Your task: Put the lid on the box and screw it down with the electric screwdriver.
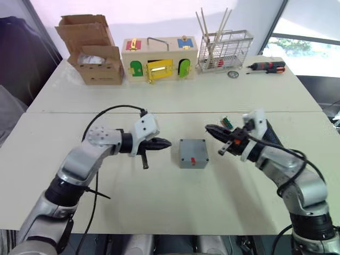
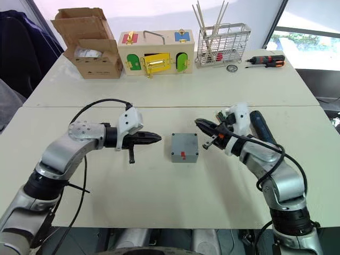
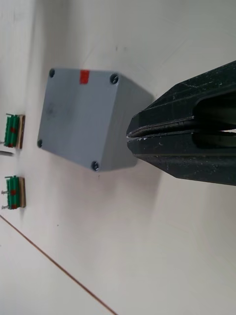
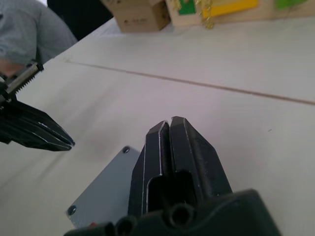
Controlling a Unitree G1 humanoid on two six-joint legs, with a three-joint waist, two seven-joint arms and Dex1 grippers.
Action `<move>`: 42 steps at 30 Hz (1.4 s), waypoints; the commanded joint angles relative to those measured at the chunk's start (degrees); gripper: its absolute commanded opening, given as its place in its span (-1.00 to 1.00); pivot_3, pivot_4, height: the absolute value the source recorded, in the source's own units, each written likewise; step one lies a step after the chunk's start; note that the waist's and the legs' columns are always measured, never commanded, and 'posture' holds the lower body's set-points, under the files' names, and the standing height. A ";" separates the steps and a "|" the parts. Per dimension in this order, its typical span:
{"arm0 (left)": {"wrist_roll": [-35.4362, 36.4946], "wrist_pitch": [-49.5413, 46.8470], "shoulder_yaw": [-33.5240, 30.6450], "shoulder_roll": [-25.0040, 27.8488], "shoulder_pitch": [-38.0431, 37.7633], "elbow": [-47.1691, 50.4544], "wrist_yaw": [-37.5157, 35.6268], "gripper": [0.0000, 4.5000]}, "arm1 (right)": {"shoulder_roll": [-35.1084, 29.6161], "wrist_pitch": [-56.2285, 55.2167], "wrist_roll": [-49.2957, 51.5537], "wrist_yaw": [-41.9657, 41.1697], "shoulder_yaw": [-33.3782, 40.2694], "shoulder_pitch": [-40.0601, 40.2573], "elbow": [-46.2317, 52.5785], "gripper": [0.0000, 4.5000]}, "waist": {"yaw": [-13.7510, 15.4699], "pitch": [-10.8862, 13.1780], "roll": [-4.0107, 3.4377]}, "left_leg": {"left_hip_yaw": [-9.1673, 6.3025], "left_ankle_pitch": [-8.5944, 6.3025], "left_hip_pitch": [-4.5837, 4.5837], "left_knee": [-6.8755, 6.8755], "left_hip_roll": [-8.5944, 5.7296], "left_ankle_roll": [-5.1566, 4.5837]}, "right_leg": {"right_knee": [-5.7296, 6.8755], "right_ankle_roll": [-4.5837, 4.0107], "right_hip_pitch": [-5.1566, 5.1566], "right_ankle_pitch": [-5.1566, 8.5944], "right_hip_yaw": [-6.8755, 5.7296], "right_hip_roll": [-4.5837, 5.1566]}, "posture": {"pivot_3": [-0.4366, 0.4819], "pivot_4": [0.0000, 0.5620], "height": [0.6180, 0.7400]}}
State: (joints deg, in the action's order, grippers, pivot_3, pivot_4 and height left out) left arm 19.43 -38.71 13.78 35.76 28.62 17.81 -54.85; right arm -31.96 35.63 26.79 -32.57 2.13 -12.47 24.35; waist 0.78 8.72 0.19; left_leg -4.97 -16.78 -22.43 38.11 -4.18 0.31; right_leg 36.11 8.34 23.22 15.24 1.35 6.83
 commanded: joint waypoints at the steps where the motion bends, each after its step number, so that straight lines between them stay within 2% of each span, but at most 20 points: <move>1: 1.29 -1.61 -2.29 0.31 -0.70 4.08 1.68 -1.00 | 0.12 -2.16 -0.55 -1.41 -0.18 -0.79 -0.33 -0.99 | -0.09 0.00 0.00 | 0.00 0.00 0.00 0.01 -0.01 0.00 | 0.00 0.00 0.00 0.00 0.00 0.00 | -0.05 -0.47 0.84; 9: 2.09 -3.36 -1.75 0.13 -1.87 6.91 3.44 -1.00 | -0.70 -3.19 -1.16 -3.13 0.35 0.92 -1.60 -0.99 | -0.20 0.01 -0.01 | 0.00 0.00 0.00 -0.01 0.02 0.01 | 0.03 0.00 0.06 0.00 0.00 -0.02 | -0.05 -0.47 0.84; 23: 1.56 -2.37 0.48 -0.47 0.52 4.87 2.33 -1.00 | -0.08 -3.21 -1.74 -1.47 0.95 3.88 0.36 -0.99 | -0.18 0.01 -0.01 | 0.00 0.00 0.00 -0.01 0.02 0.00 | 0.02 0.00 0.05 0.00 0.00 -0.02 | -0.05 -0.47 0.84; 37: 1.03 -1.57 1.07 -1.41 1.14 3.41 2.45 -1.00 | 0.81 -4.05 -3.73 -1.92 -1.18 0.69 -2.94 -0.99 | -0.17 0.01 -0.01 | 0.01 0.00 0.00 -0.01 0.02 0.01 | 0.03 0.00 0.05 0.00 0.00 -0.02 | -0.05 -0.47 0.84; 40: 0.97 -1.49 1.01 -1.53 1.05 3.32 2.61 -1.00 | 0.20 -4.05 -4.16 -2.52 -1.38 0.53 -3.17 -0.62 | -0.17 0.01 -0.01 | 0.00 0.00 0.00 -0.01 0.01 0.01 | 0.03 0.00 0.05 0.00 0.00 -0.02 | -0.05 -0.47 0.84; 42: 0.91 -1.43 1.01 -1.68 0.98 3.30 2.77 -1.00 | -0.05 -3.97 -4.28 -2.90 -1.21 0.59 -3.14 -0.17 | -0.18 0.01 -0.01 | 0.01 0.00 0.00 -0.01 0.02 0.01 | 0.03 0.00 0.05 0.00 0.00 -0.02 | -0.05 -0.47 0.84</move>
State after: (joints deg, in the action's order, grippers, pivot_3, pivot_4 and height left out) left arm 20.47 -41.12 15.00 34.16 29.06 20.39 -52.23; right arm -31.54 32.74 22.57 -34.99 0.45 -11.13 20.36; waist 0.60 8.73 0.18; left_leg -4.96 -16.77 -22.44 38.10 -4.16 0.32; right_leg 36.14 8.34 23.27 15.24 1.35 6.82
